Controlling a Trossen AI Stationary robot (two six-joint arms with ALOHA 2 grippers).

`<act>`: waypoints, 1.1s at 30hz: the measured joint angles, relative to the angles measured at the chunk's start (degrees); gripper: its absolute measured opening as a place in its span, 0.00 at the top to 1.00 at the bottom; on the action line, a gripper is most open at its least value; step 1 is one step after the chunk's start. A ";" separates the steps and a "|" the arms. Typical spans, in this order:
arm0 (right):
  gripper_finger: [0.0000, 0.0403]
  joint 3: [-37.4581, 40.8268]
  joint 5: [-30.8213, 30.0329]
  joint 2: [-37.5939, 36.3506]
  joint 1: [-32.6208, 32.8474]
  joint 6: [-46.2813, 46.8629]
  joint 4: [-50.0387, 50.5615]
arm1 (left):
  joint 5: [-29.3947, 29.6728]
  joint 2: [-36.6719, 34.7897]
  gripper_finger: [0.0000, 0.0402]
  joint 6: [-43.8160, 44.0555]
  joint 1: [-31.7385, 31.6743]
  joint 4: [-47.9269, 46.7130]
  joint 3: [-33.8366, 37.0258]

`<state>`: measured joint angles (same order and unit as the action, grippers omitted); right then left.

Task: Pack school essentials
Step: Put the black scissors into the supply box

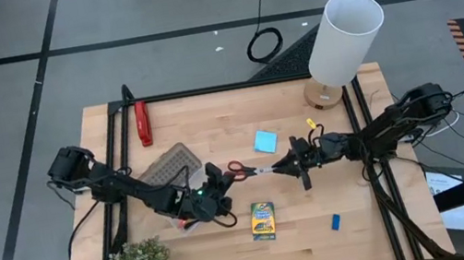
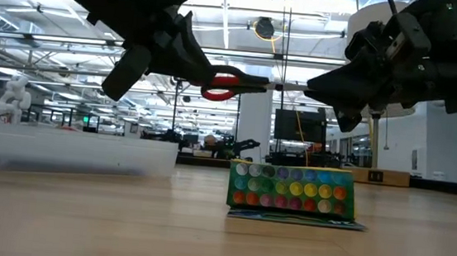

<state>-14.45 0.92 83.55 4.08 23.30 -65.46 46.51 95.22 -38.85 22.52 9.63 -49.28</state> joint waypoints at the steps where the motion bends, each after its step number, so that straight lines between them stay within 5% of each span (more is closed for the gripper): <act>1: 0.83 -0.01 -0.38 0.00 0.00 -0.16 -0.04 | 0.14 0.00 0.92 0.34 0.11 -0.06 0.00; 15: 0.35 -0.01 -0.77 -4.24 -0.74 -2.21 1.07 | 9.19 -1.31 0.92 13.11 7.98 -10.10 0.09; 27: 0.36 -0.01 -0.82 -16.61 -0.72 -6.60 13.56 | 12.25 -3.58 0.92 34.99 16.14 -27.92 -1.39; 33: 0.37 -0.01 -1.04 -18.69 -0.72 -7.53 16.88 | 7.83 -3.56 0.90 52.90 18.46 -49.60 -10.22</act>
<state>-14.46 -0.12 64.86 3.36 15.77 -48.58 54.34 91.66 14.05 40.99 -39.97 -59.50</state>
